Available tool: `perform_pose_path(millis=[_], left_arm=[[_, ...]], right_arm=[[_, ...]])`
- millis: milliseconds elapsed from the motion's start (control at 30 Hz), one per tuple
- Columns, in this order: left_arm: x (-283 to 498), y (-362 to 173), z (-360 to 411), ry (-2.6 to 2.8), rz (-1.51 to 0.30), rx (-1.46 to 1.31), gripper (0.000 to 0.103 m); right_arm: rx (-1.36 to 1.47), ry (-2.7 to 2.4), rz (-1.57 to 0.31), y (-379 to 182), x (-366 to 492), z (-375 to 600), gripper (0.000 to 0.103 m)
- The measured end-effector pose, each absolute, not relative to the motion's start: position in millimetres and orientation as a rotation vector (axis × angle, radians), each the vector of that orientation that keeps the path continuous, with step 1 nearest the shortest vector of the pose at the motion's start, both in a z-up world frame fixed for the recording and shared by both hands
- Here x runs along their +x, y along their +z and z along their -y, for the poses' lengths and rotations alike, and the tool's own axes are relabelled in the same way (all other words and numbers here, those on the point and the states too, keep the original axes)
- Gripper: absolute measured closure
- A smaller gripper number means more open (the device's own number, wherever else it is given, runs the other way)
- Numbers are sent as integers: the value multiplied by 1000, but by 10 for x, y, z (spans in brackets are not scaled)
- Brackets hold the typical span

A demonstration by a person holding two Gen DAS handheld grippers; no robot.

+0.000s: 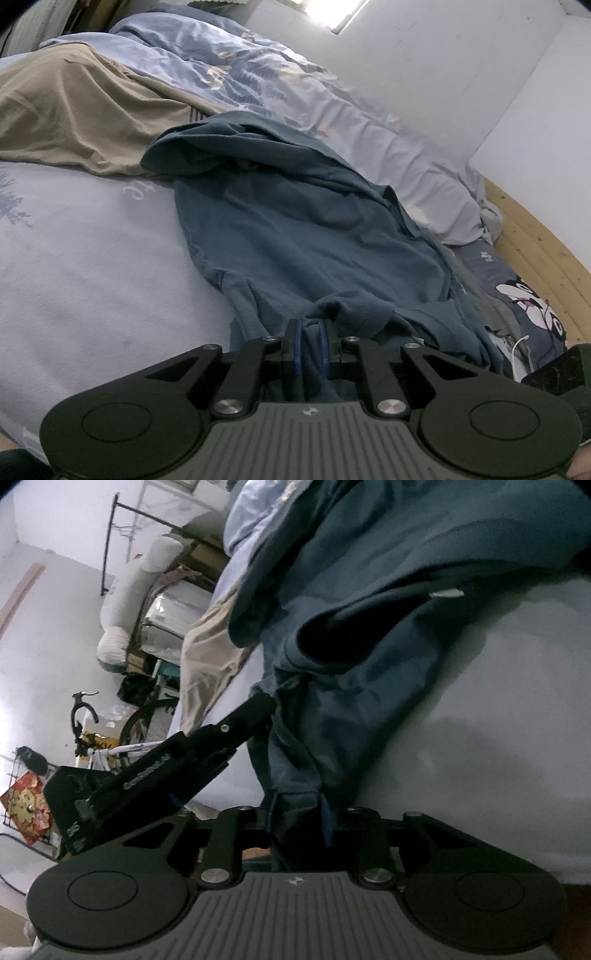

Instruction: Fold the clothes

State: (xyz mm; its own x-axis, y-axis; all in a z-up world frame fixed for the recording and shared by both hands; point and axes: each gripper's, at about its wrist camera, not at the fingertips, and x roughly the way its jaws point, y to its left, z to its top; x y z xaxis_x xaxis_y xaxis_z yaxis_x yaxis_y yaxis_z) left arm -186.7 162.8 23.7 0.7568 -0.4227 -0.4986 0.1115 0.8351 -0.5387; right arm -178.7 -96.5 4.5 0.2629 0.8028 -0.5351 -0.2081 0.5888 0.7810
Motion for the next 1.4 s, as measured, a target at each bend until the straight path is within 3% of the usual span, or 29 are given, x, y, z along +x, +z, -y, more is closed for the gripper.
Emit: perform_pose_path(millis=[67, 267, 400, 533, 800, 1167, 1200, 1300, 1400], left_arm=[[-1873, 243, -1638, -305, -651, -510, 95], [-1889, 296, -1741, -295, -626, -559, 94], [-1912, 376, -1740, -350, -618, -588, 77], [-2121, 517, -1560, -480, -584, -487, 61], [-2730, 737, -1166, -501, -456, -147, 58], [-3099, 615, -396, -377, -418, 293, 58], [-3104, 600, -358, -365, -415, 310, 62], [-3089, 594, -364, -347, -410, 319, 86], [-3074, 596, -424, -375, -423, 299, 91]], right_arm=[[624, 774, -1077, 100, -1817, 928, 93], [385, 842, -931, 474, -2107, 839, 94], [305, 822, -851, 654, -2359, 904, 94], [377, 791, -827, 700, -2446, 1019, 94], [662, 732, -873, 669, -2225, 1331, 94], [660, 611, -955, 831, -2346, 1135, 94], [647, 601, -959, 850, -2372, 1110, 94], [606, 586, -961, 909, -2425, 1056, 94], [594, 590, -958, 942, -2445, 1098, 91]])
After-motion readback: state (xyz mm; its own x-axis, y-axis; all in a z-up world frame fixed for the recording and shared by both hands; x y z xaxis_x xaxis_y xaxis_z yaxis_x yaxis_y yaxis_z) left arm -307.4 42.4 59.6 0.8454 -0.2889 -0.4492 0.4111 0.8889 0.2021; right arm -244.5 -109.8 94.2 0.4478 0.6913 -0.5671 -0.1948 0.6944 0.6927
